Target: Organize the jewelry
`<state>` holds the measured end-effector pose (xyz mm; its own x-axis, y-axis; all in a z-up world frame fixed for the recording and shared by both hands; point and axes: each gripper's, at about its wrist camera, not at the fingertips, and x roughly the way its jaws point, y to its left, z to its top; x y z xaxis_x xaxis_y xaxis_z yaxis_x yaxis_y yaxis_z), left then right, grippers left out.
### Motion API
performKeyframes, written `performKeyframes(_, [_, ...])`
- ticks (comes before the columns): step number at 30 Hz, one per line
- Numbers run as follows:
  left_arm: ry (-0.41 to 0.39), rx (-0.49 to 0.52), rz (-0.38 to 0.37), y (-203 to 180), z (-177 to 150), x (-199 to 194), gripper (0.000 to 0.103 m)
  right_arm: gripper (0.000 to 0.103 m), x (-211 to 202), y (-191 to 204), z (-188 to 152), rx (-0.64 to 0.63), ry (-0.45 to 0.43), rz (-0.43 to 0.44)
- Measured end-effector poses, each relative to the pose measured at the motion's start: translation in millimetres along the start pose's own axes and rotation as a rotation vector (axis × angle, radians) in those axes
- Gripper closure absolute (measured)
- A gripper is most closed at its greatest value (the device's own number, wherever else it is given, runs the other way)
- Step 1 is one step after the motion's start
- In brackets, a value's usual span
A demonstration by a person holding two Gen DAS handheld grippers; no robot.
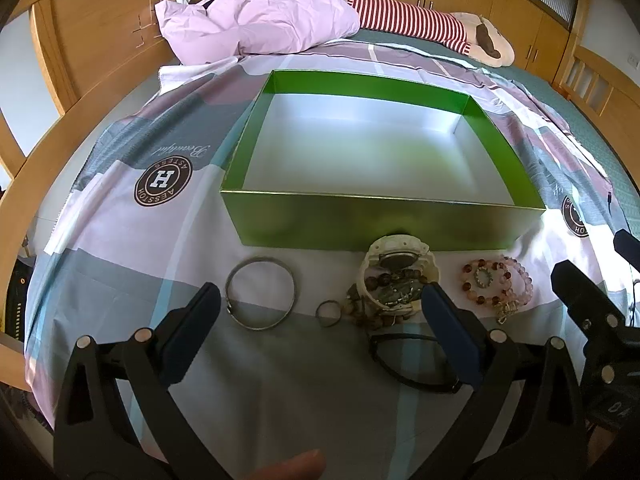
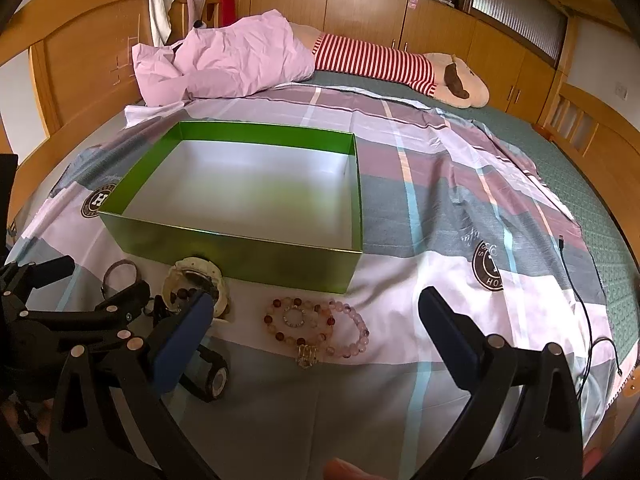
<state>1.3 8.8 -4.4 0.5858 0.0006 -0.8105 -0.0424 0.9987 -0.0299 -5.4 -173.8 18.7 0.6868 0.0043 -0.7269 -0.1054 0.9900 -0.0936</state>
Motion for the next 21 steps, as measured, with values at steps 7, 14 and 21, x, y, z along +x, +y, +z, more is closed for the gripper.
performKeyframes(7, [0.000, 0.000, 0.000, 0.0, 0.0, -0.1, 0.003, 0.002, 3.3, 0.6, -0.5, 0.000, 0.010, -0.001])
performKeyframes(14, [0.003, 0.001, 0.003, 0.6, -0.3, -0.2, 0.003, 0.002, 5.5, 0.8, -1.8, -0.003, 0.015, 0.000])
performKeyframes(21, [0.006, 0.001, 0.008, 1.3, -1.4, -0.5, 0.003, 0.002, 7.4, 0.9, -3.0, -0.001, 0.021, 0.003])
